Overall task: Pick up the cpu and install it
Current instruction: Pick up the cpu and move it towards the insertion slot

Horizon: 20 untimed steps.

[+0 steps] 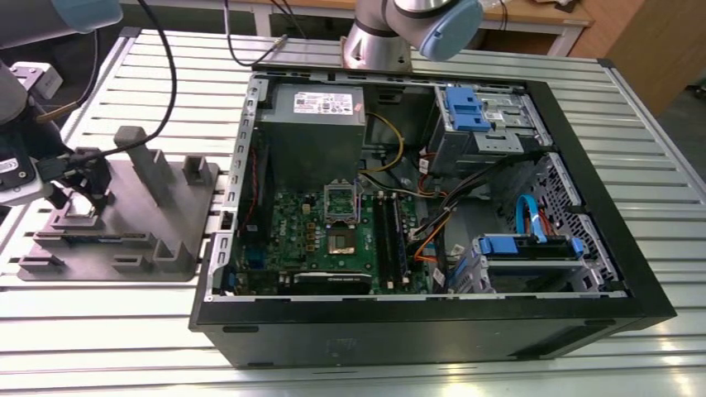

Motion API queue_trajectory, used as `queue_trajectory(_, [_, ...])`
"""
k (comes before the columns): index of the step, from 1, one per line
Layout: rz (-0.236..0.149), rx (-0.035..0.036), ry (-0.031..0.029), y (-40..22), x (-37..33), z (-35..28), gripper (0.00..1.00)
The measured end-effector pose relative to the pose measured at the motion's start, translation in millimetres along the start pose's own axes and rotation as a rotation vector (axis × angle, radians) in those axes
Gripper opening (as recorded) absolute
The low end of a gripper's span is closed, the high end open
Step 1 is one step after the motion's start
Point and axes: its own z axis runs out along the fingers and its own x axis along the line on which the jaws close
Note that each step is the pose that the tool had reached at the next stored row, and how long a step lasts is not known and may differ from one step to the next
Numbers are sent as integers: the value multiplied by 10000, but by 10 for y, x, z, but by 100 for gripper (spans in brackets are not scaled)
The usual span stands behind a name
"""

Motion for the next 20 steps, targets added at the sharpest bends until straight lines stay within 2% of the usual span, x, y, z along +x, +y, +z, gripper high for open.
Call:
queue_trajectory(8, [-2, 26, 1, -1, 2, 41, 60])
queue_trajectory(20, [-2, 26, 1, -1, 2, 53, 60])
